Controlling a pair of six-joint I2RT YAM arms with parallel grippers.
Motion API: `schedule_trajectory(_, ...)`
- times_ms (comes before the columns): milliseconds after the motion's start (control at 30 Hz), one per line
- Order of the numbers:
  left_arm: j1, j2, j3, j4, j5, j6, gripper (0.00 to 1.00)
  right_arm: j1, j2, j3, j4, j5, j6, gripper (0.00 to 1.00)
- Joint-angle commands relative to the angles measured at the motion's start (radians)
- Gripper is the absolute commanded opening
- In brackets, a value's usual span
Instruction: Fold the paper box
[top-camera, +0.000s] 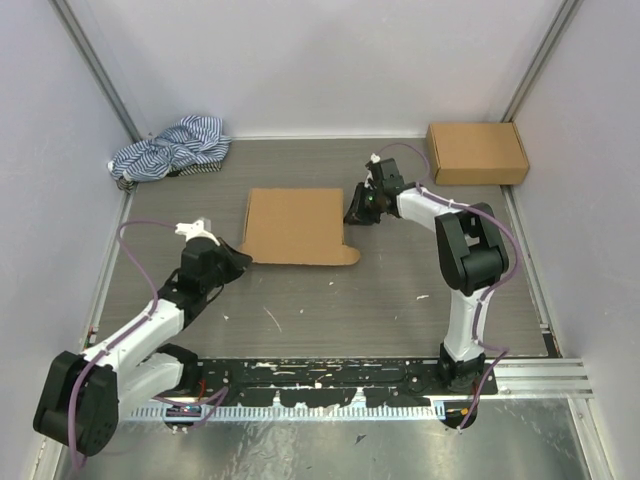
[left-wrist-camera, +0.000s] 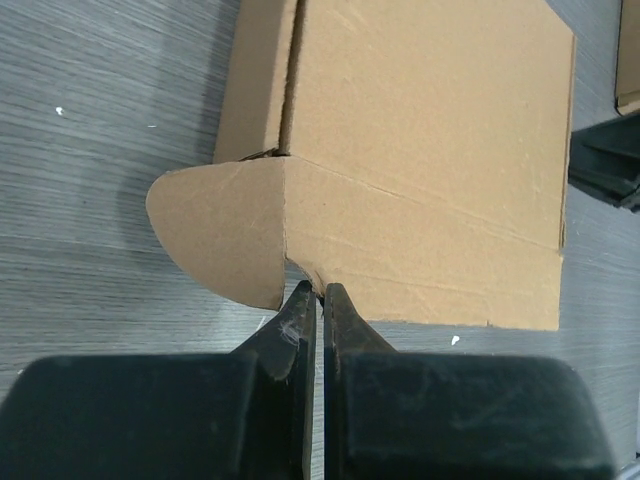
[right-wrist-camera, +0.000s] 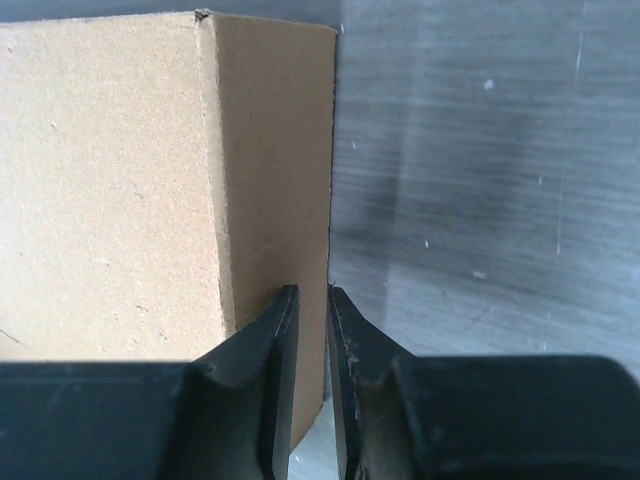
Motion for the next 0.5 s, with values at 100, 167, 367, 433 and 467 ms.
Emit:
schedule_trajectory(100, -0.039, 0.012, 0.078, -0.011, 0.054, 0.028, 0.09, 0.010, 0.035, 0.124, 0.016, -0.054, 0.002, 0.25)
schedule_trajectory(167, -0.048, 0.018, 0.084, -0.013, 0.055, 0.028, 0.11, 0.010, 0.027, 0.122, 0.018, -0.057, 0.000, 0.25)
schedule_trajectory(367, -0.050, -0.007, 0.102, -0.085, 0.038, 0.058, 0.33, 0.010, -0.046, 0.093, -0.042, 0.033, -0.033, 0.38)
schedule_trajectory(433, -0.050, -0.032, 0.124, -0.149, 0.023, 0.080, 0.43, 0.009, -0.081, 0.084, -0.070, 0.090, -0.042, 0.47)
schedule_trajectory(467, -0.050, -0.048, 0.134, -0.185, 0.013, 0.094, 0.45, 0.010, -0.099, 0.079, -0.083, 0.120, -0.046, 0.50)
